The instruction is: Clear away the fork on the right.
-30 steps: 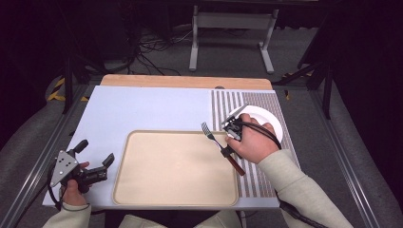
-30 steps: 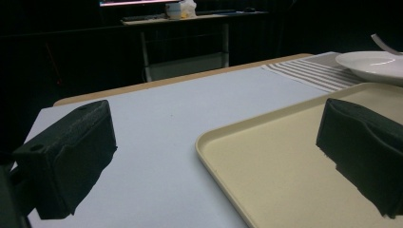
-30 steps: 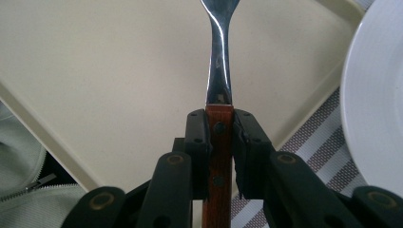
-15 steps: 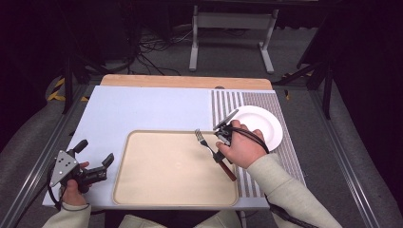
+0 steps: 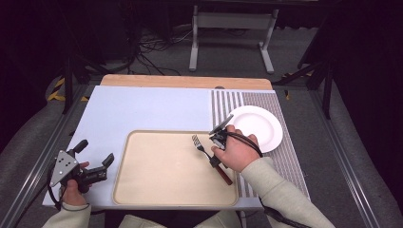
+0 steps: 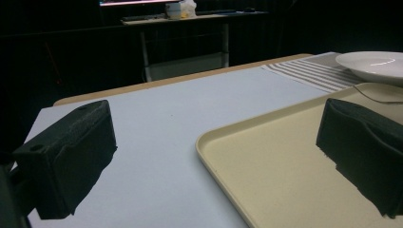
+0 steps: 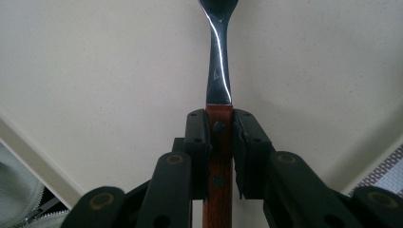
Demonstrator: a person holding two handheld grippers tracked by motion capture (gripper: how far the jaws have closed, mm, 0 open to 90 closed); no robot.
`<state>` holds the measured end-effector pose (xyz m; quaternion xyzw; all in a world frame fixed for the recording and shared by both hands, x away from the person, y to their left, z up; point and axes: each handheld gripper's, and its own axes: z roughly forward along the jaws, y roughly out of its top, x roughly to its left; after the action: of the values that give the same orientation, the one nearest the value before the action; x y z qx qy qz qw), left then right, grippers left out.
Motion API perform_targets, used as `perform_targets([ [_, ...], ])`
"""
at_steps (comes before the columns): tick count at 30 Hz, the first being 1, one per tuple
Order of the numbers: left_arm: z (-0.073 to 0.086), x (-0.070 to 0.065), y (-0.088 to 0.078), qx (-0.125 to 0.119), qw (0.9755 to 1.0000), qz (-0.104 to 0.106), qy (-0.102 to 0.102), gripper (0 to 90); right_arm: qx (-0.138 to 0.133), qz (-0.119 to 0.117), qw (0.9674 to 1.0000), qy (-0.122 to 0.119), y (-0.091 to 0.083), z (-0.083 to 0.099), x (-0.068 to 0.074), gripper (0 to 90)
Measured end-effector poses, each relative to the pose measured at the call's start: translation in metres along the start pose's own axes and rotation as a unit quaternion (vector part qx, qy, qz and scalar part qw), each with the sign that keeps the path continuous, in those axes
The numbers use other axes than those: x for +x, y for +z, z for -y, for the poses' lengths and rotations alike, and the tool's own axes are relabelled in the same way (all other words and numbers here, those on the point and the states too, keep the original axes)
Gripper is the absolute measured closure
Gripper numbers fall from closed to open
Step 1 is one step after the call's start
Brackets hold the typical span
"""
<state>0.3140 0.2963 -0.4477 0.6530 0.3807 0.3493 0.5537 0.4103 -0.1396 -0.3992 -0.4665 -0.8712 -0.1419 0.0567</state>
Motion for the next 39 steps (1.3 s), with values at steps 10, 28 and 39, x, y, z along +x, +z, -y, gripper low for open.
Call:
perform_targets([
  [10,0.0,0.0,0.0,0.0,1.0,0.0,0.0,0.0,0.006,0.006,0.9999,0.011,0.01,0.0,0.003,77.3],
  [28,0.001,0.0,0.001,0.001,1.0,0.001,-0.003,0.0,-0.024,-0.018,0.9994,0.019,0.01,-0.001,0.003,59.2],
  [39,0.001,-0.001,0.001,0.001,1.0,0.0,-0.002,0.0,-0.105,-0.035,0.9936,-0.024,0.001,-0.006,0.005,32.0],
])
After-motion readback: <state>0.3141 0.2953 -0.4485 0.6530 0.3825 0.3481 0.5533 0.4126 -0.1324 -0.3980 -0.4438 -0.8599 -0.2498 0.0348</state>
